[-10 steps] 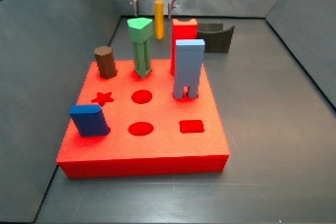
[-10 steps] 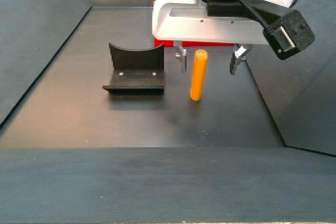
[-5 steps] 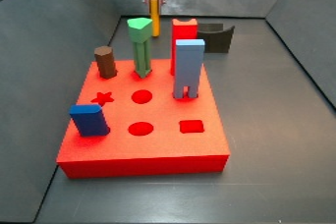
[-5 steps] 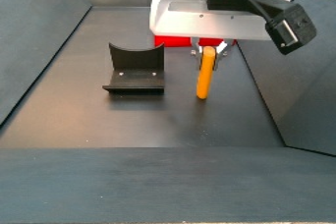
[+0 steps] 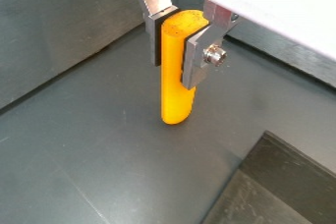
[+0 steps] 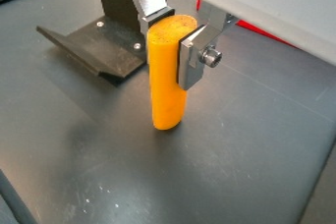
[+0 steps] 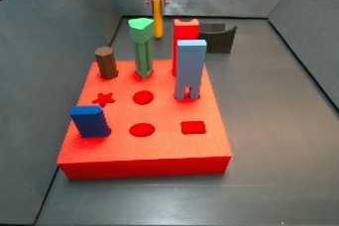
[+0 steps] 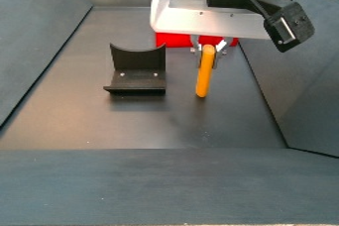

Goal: Pick up the oval object. Move up. Move to above the board. Insert the oval object.
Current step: Pick up the oval object, then move up, then move to above the board.

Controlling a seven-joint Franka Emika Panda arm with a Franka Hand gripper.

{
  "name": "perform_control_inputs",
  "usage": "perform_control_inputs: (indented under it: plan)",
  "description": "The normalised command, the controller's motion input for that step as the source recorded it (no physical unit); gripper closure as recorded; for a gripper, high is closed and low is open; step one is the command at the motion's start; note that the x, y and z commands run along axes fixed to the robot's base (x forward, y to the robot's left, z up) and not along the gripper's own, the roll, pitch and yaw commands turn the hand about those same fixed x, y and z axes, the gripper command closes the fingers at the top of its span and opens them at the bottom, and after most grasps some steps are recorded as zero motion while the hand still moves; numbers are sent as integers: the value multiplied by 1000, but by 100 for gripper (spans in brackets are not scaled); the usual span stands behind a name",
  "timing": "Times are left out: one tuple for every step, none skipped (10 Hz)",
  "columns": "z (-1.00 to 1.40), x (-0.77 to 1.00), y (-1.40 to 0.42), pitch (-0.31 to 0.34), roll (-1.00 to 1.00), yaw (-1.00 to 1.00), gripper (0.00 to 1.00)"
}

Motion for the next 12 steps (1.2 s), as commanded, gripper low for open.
perform_control_inputs:
  plan:
    - [0, 0, 0, 0, 0, 0, 100]
    - [833, 0, 0, 0, 0, 0, 100]
    - [796, -68, -72, 27, -8, -40, 100]
    - [688, -77, -46, 33, 14, -35, 100]
    - [551, -59, -23, 41, 40, -31, 100]
    - [401, -42, -9, 56, 61, -24, 100]
    - [197, -26, -2, 71, 87, -11, 100]
    - [1000, -83, -267, -67, 127, -294, 100]
    - [1000, -89, -267, -52, 123, -259, 100]
    - [1000, -94, -246, -47, 122, -203, 100]
    - [1000, -91, -215, -21, 120, -106, 100]
    - [1000, -82, -204, 13, 123, -57, 100]
